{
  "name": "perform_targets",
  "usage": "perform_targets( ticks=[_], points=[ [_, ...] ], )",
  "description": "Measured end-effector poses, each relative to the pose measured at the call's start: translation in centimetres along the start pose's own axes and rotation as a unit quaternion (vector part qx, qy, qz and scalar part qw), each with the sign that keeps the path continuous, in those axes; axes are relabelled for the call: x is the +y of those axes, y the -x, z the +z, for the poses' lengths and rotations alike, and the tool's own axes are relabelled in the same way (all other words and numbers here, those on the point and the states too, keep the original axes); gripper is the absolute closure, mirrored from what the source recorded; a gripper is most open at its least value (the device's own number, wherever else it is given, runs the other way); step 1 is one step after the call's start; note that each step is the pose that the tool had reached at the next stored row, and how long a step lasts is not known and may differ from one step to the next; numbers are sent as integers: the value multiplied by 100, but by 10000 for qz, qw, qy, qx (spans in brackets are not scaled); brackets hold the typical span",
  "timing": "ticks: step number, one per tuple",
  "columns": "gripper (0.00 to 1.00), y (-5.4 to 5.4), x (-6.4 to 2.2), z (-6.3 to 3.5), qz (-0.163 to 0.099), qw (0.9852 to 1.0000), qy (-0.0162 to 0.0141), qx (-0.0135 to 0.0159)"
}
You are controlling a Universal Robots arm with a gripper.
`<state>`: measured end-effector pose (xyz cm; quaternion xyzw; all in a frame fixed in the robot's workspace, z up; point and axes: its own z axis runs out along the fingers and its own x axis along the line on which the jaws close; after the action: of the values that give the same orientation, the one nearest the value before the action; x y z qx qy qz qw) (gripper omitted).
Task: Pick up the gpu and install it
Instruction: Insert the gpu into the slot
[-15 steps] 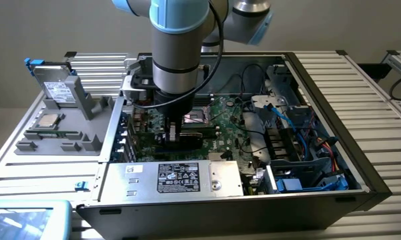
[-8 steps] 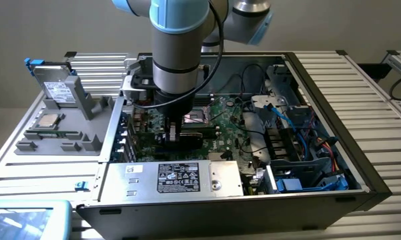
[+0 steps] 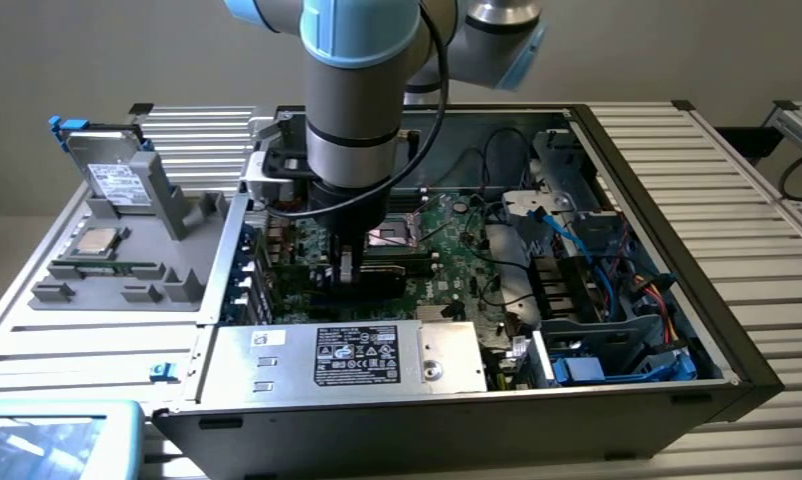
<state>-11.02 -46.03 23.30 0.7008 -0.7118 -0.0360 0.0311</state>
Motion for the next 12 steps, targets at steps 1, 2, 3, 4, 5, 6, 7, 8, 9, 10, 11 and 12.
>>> perform_targets(
  ticks=[1,2,3,4,5,6,7,8,9,10,11,12],
  points=[
    [71,0,0,0,-2,10000,-1,0],
    [71,0,-1,0,-6,10000,-1,1],
    [71,0,-3,0,-9,10000,-1,1],
    [71,0,-3,0,-11,10000,-1,1],
    [71,0,-3,0,-11,10000,-2,1],
    [71,0,-3,0,-11,10000,-2,1],
    [71,0,-3,0,-12,10000,-2,1],
    [71,0,-3,0,-12,10000,-2,1],
    [71,0,-1,0,-13,10000,-3,2],
    [71,1,1,1,-13,10000,-5,1],
    [71,0,3,2,-13,10000,-5,1],
    [71,0,3,2,-13,10000,-5,1]
  ],
)
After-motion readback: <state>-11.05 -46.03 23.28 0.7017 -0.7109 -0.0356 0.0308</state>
